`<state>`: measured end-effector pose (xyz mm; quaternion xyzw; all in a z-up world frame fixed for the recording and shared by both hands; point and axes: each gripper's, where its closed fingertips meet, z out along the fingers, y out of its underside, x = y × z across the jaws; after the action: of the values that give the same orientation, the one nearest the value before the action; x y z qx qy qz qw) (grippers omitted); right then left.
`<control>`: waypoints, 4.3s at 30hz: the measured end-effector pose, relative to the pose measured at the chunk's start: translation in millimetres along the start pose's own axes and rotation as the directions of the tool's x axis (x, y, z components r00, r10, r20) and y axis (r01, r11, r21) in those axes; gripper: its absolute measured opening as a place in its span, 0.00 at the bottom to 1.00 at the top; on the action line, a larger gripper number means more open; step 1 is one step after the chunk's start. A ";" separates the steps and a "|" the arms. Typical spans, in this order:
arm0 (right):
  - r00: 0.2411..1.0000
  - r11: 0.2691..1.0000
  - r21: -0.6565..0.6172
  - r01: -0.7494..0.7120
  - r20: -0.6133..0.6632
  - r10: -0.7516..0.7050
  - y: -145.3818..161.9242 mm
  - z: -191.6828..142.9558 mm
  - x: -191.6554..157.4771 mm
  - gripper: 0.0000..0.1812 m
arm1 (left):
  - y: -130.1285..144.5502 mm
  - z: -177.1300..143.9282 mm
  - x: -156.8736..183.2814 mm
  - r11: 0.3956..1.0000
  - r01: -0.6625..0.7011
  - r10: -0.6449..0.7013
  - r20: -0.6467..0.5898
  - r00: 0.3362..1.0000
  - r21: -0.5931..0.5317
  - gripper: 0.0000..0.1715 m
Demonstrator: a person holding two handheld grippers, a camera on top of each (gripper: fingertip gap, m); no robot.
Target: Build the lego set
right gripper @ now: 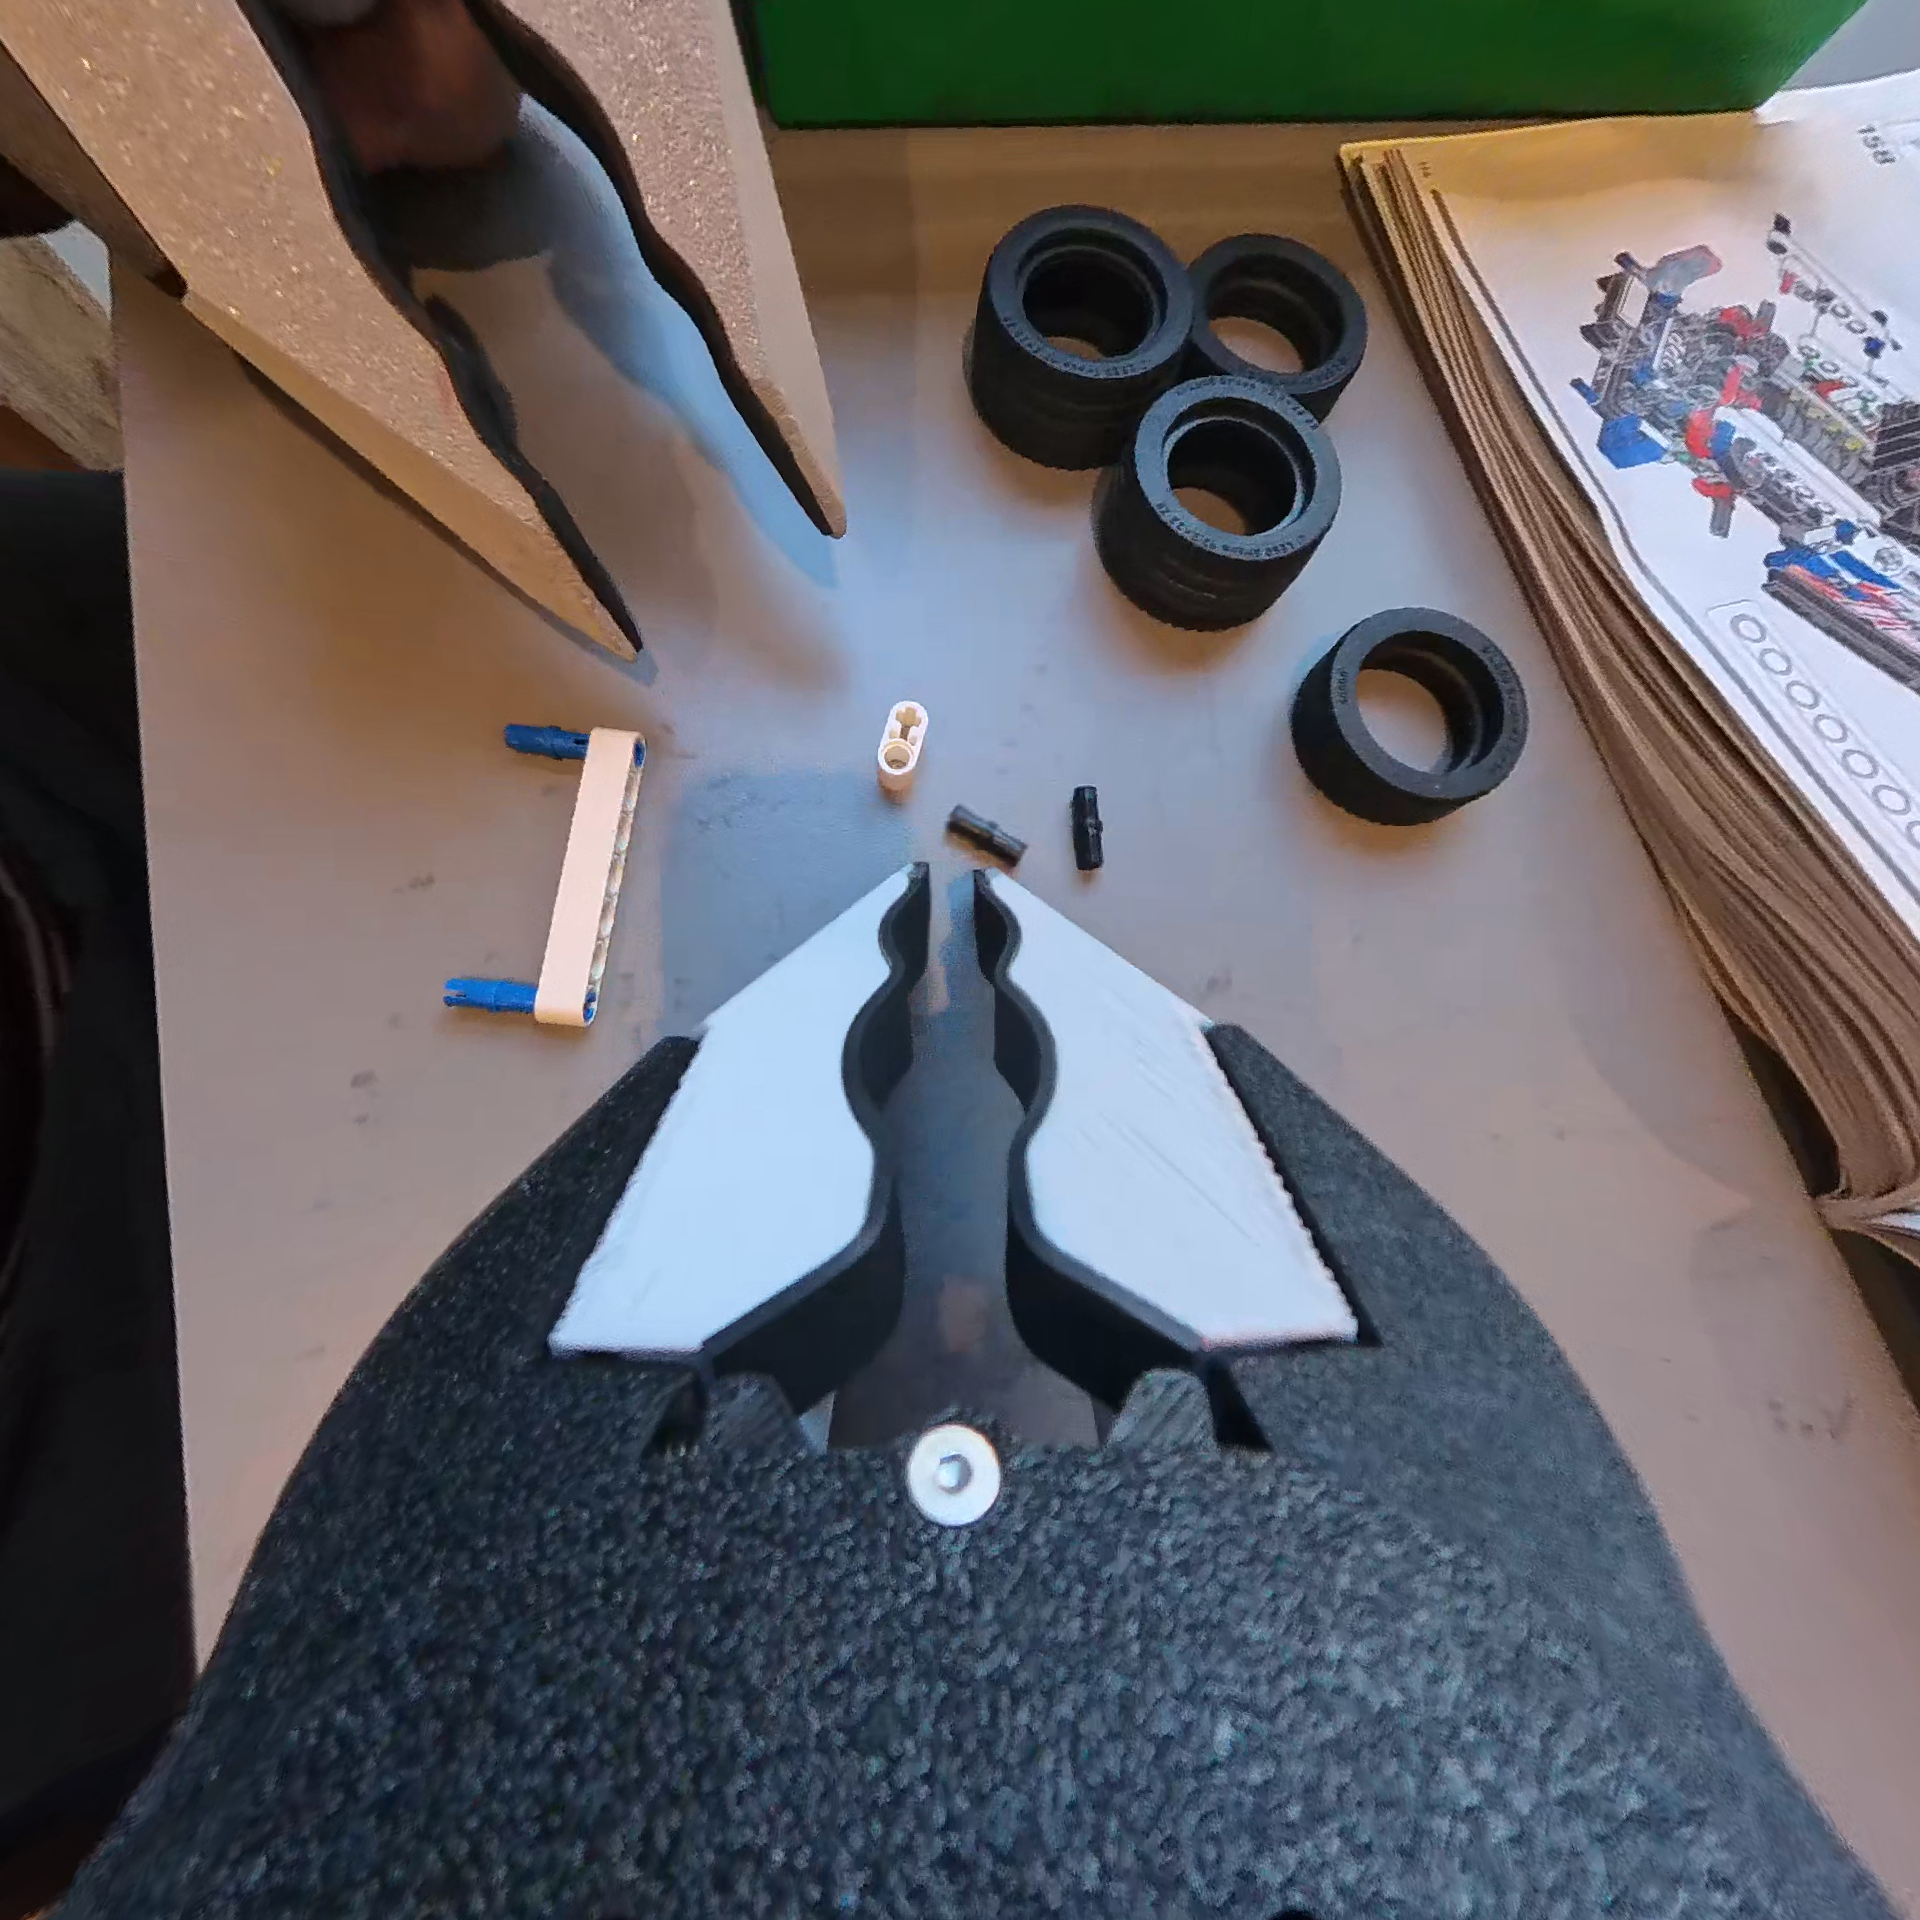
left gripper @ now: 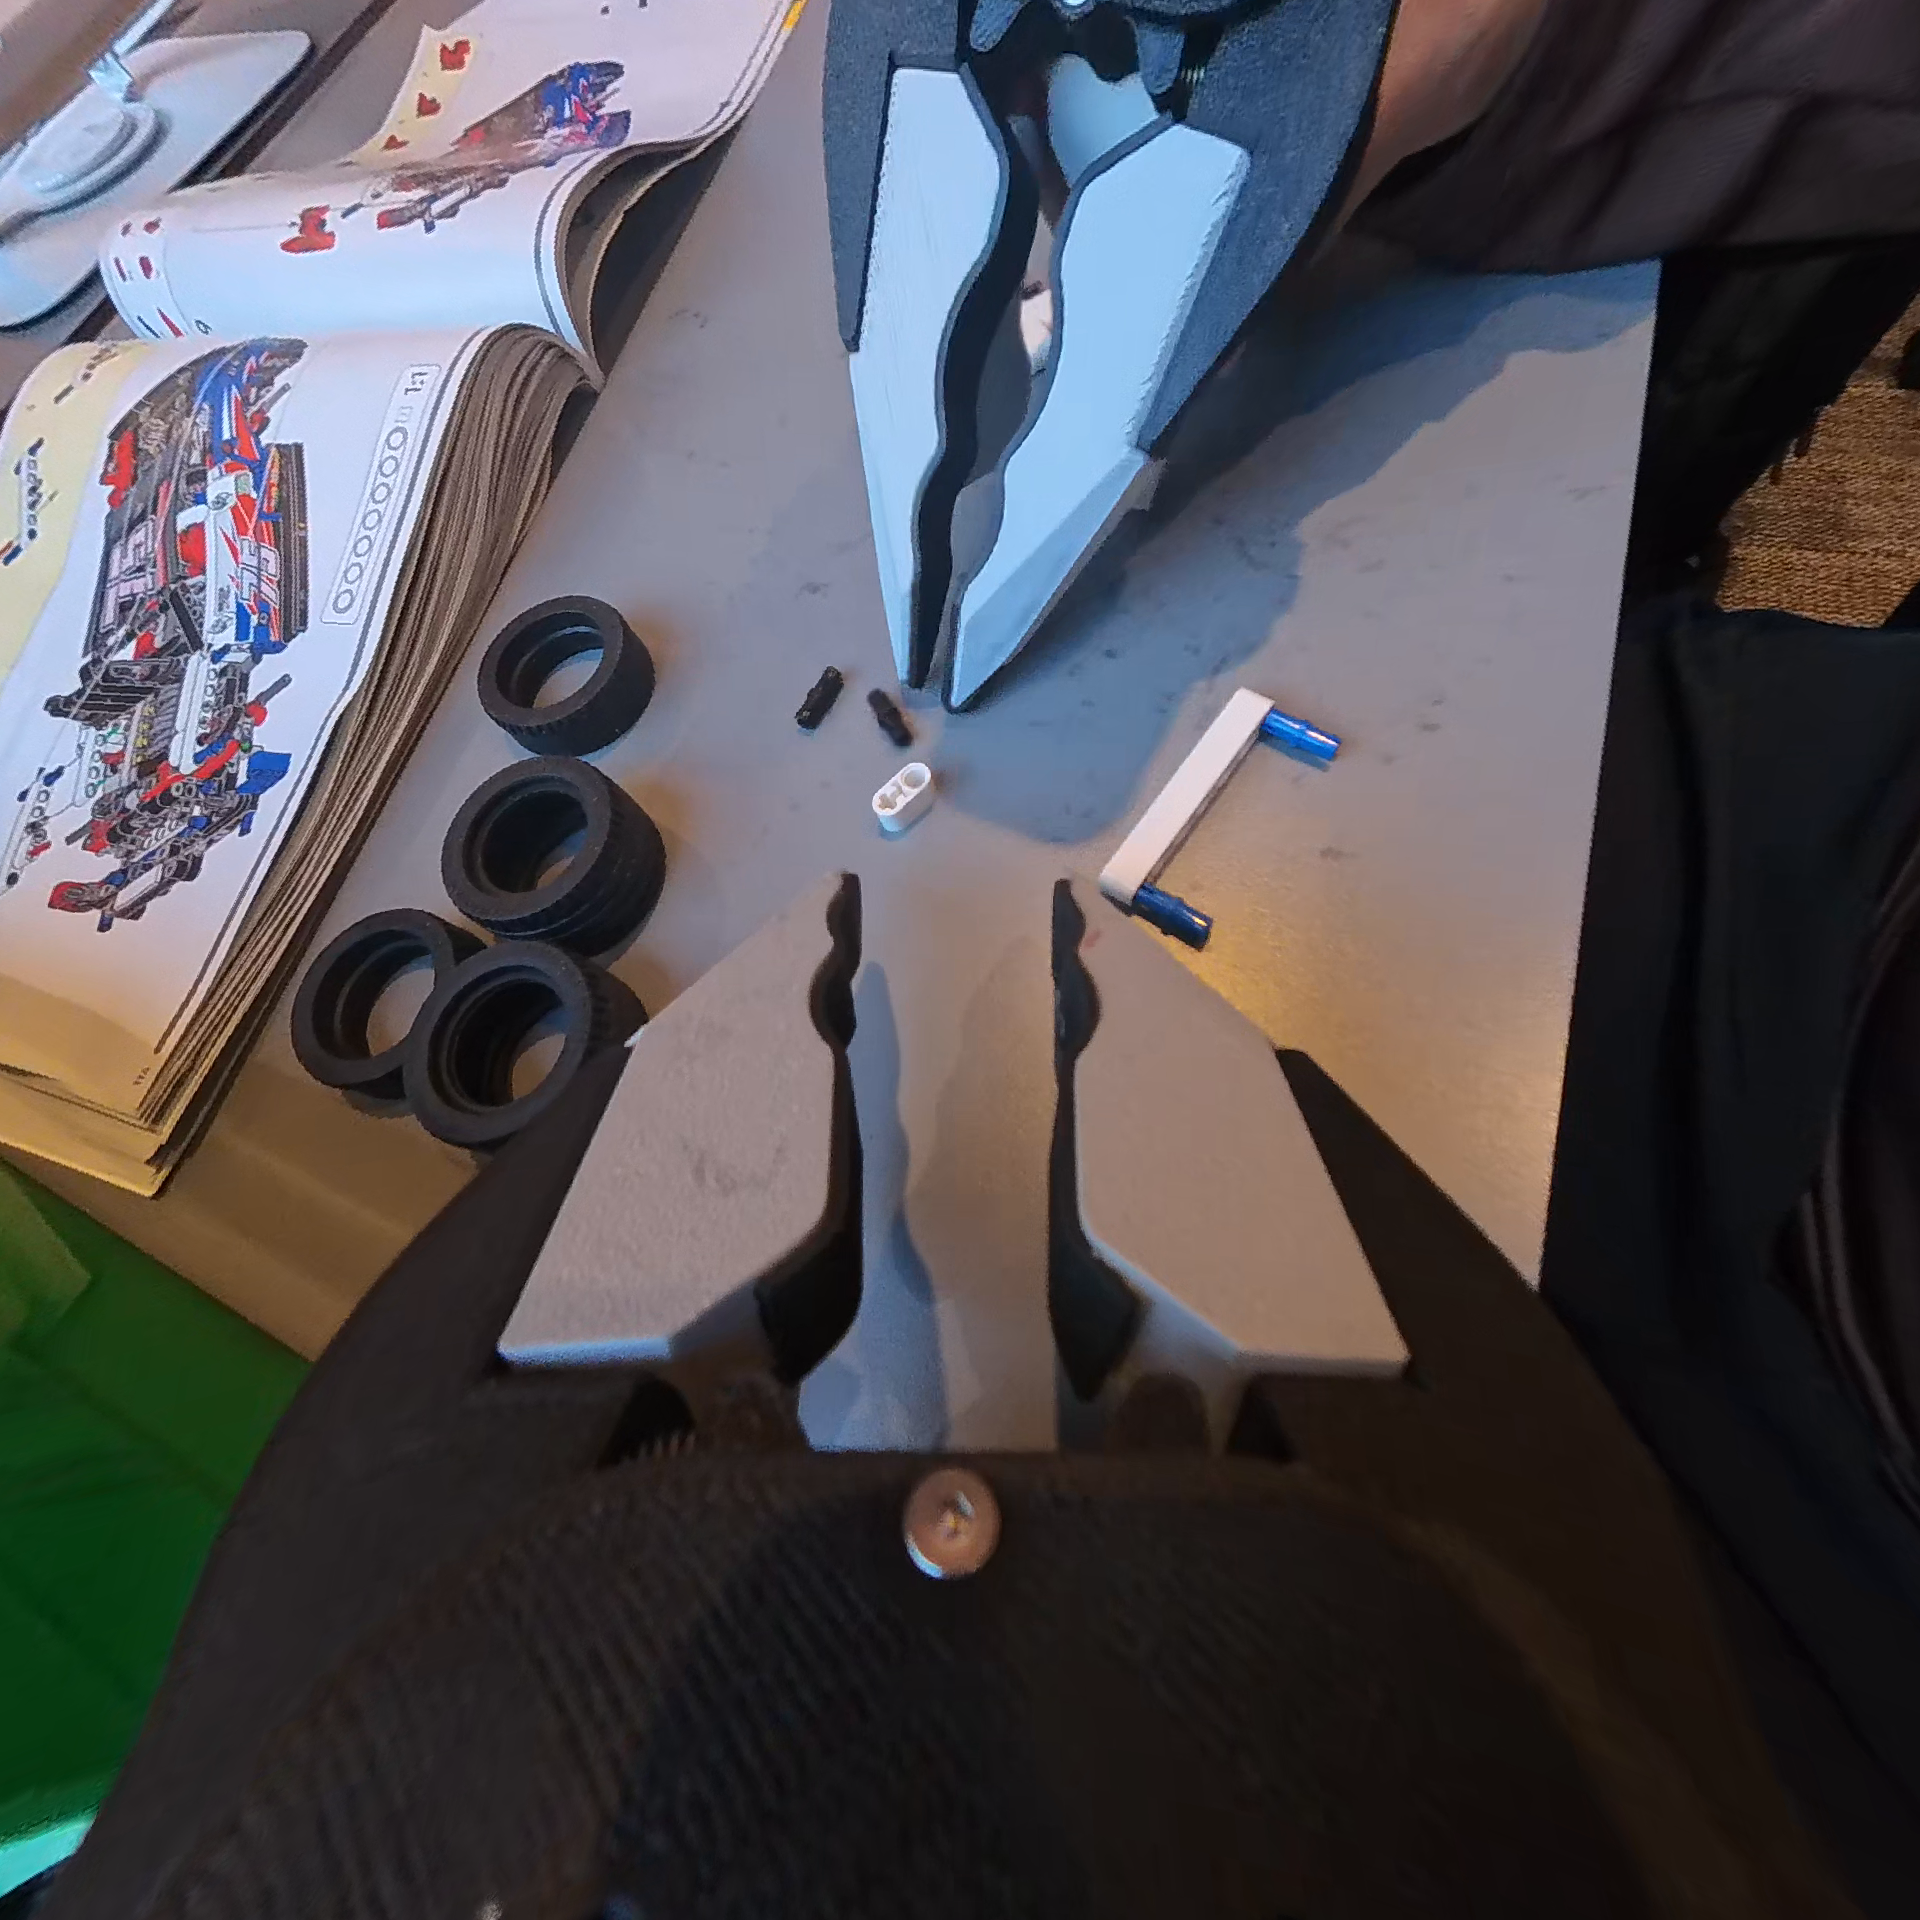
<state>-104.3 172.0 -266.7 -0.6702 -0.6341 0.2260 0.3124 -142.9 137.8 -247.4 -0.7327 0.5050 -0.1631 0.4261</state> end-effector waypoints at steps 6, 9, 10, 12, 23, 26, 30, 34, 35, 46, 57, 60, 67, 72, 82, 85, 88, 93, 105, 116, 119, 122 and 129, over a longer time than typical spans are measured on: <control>0.999 1.000 0.015 -0.020 -0.027 0.021 1.7 -2.4 1.5 0.05 | 1.5 1.1 -0.5 1.000 -0.019 0.019 0.021 1.000 -0.014 0.20; 0.998 0.998 0.055 -0.025 -0.053 0.028 -3.3 -4.6 0.1 0.06 | 1.3 0.8 -0.6 1.000 -0.027 0.028 0.031 0.999 -0.012 0.20; 0.997 0.997 0.070 -0.024 -0.068 0.028 -5.4 -5.8 0.2 0.06 | 1.0 0.7 -0.7 1.000 -0.028 0.028 0.032 0.999 -0.010 0.20; 0.997 0.994 0.106 0.004 -0.083 0.005 -12.1 -9.3 -3.3 0.06 | 0.7 0.5 -0.7 1.000 -0.024 0.024 0.029 0.999 -0.007 0.20; 0.990 0.979 0.198 -0.057 -0.112 0.080 -23.5 -16.6 8.7 0.17 | 0.9 0.5 -1.2 1.000 0.016 -0.016 -0.003 1.000 -0.007 0.19; 0.990 0.980 0.179 -0.087 -0.098 0.106 -23.2 -17.8 11.9 0.28 | 1.3 1.7 2.4 1.000 0.021 -0.022 -0.039 0.999 -0.014 0.20; 0.992 0.985 0.139 -0.101 -0.057 0.110 -11.7 -13.3 11.2 0.23 | -0.4 3.3 17.5 0.999 0.026 -0.029 -0.176 0.984 -0.019 0.21; 0.992 0.985 0.123 -0.119 -0.020 0.122 -8.1 -12.3 11.4 0.11 | 0.3 4.5 23.3 0.998 0.043 -0.050 -0.240 0.969 -0.036 0.23; 0.992 0.986 0.113 -0.123 -0.014 0.126 -7.0 -11.4 10.6 0.11 | 0.9 5.2 22.7 0.998 0.045 -0.054 -0.236 0.970 -0.041 0.24; 0.960 0.959 0.059 -0.277 -0.033 0.279 -4.0 -2.3 5.7 0.16 | -3.7 22.6 30.7 0.958 0.249 -0.273 -0.194 0.942 -0.140 0.31; 0.973 0.974 0.015 -0.226 -0.046 0.227 -1.2 3.7 2.1 0.03 | 11.9 10.4 3.2 0.979 -0.022 0.013 -0.044 0.999 -0.202 0.20; 0.976 0.976 0.013 -0.218 0.005 0.217 0.7 0.8 -4.0 0.03 | 20.0 5.4 -21.5 0.972 0.006 0.009 0.064 0.998 -0.234 0.20; 0.963 0.970 0.020 -0.243 0.129 0.238 0.3 -6.7 -28.0 0.03 | 8.3 -7.5 -5.2 0.970 0.119 -0.112 0.046 0.993 -0.212 0.25; 0.971 0.984 0.024 -0.177 0.165 0.171 -5.0 -4.1 -41.5 0.03 | -1.2 -12.1 16.4 0.965 0.155 -0.172 -0.064 0.983 -0.213 0.34; 0.979 0.995 0.014 -0.097 0.184 0.092 -1.9 -5.3 -52.4 0.05 | 17.1 5.5 14.0 0.941 0.099 -0.167 -0.188 0.968 -0.325 0.43; 0.980 0.996 0.014 -0.089 0.181 0.085 0.7 -7.1 -50.9 0.06 | 18.1 8.6 12.7 0.947 0.046 -0.106 -0.175 0.979 -0.317 0.39; 0.983 0.996 0.031 -0.083 0.168 0.077 -1.5 -7.2 -47.5 0.09 | 16.5 10.5 11.7 0.955 0.053 -0.110 -0.183 0.977 -0.292 0.35; 0.979 0.999 0.036 -0.039 0.199 0.031 -1.3 -8.0 -54.2 0.19 | 15.4 11.6 9.8 0.972 0.068 -0.112 -0.187 0.976 -0.224 0.32; 0.972 0.998 0.036 -0.045 0.234 0.035 1.2 -9.1 -50.1 0.19 | 14.4 9.7 16.1 0.990 0.066 -0.091 -0.209 0.974 -0.125 0.32; 0.958 0.998 0.041 -0.048 0.285 0.034 1.0 -9.9 -46.9 0.19 | 13.7 9.5 19.4 0.992 0.052 -0.079 -0.236 0.968 -0.119 0.32; 0.953 0.997 0.052 -0.059 0.299 0.040 -0.6 -11.4 -46.4 0.17 | 13.7 9.6 19.7 0.992 0.050 -0.077 -0.237 0.968 -0.119 0.32; 0.949 0.995 0.078 -0.070 0.311 0.042 -3.3 -14.9 -45.9 0.14 | 13.6 9.3 20.7 0.992 0.045 -0.073 -0.242 0.967 -0.118 0.32; 0.961 0.998 0.057 -0.012 0.275 -0.004 4.1 -14.0 -44.1 0.13 | 13.5 8.6 23.4 0.993 0.030 -0.059 -0.255 0.965 -0.114 0.32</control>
<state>-95.8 126.4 -263.8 -0.6242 -0.6633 0.3357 0.2402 -135.1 119.5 -267.5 -0.7387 0.5476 -0.2387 0.3124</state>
